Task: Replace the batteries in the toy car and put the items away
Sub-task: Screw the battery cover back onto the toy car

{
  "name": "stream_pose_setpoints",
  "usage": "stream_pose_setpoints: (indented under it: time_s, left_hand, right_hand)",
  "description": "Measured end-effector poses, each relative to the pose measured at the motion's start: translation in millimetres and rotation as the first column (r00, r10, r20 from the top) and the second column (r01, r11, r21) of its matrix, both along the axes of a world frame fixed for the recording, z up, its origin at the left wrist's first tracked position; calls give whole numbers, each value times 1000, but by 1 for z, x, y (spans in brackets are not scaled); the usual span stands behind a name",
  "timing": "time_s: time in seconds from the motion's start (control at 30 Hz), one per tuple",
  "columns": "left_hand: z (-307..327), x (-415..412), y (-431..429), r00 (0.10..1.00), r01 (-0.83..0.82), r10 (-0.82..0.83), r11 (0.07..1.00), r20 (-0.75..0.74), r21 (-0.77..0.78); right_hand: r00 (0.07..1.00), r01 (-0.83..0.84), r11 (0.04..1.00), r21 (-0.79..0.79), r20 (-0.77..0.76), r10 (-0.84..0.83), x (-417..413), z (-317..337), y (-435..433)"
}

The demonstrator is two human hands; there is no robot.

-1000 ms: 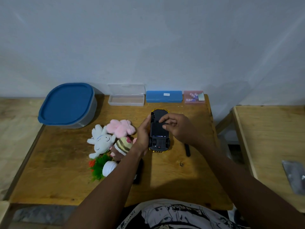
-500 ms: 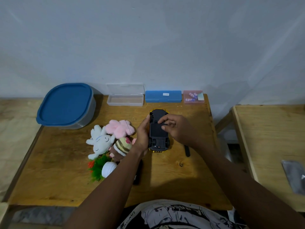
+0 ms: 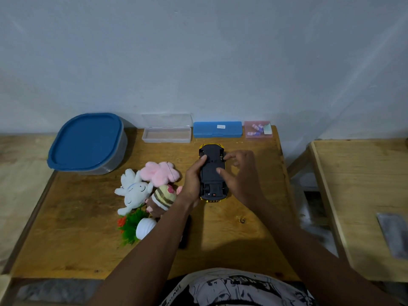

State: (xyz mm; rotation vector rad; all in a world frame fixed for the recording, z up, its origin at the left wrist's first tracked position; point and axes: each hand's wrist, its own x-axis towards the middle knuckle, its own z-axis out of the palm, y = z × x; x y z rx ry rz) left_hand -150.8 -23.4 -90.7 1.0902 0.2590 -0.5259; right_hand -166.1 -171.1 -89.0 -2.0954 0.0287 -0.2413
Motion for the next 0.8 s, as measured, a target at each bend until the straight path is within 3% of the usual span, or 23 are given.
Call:
stream_pose_setpoints:
  time_s: [0.17,0.27,0.33,0.57,0.8]
  left_hand:
    - [-3,0,-3,998,23,-20,998,-57,53]
    - [-7,1,-6,998,5,0,997,-67,77]
    - [-10,0,-7,997,6,0,997,-76,78]
    - [-22,-1,-8,979,-46,70,991,-194,126]
    - [-32,8,-10,952,-105,155,976,-262,193]
  right_hand:
    - [951,145,937,316,-306,-44,-3,0,3]
    - [925,205,846,492,-379,-3,-3,-1,3]
    - [912,231,827,513,-410,-1,-4,-4,3]
    - [910,259,927,271,-391,-140,0,-24,-13]
    - [848,367,930,-14,-405,-341,15,-44,-49]
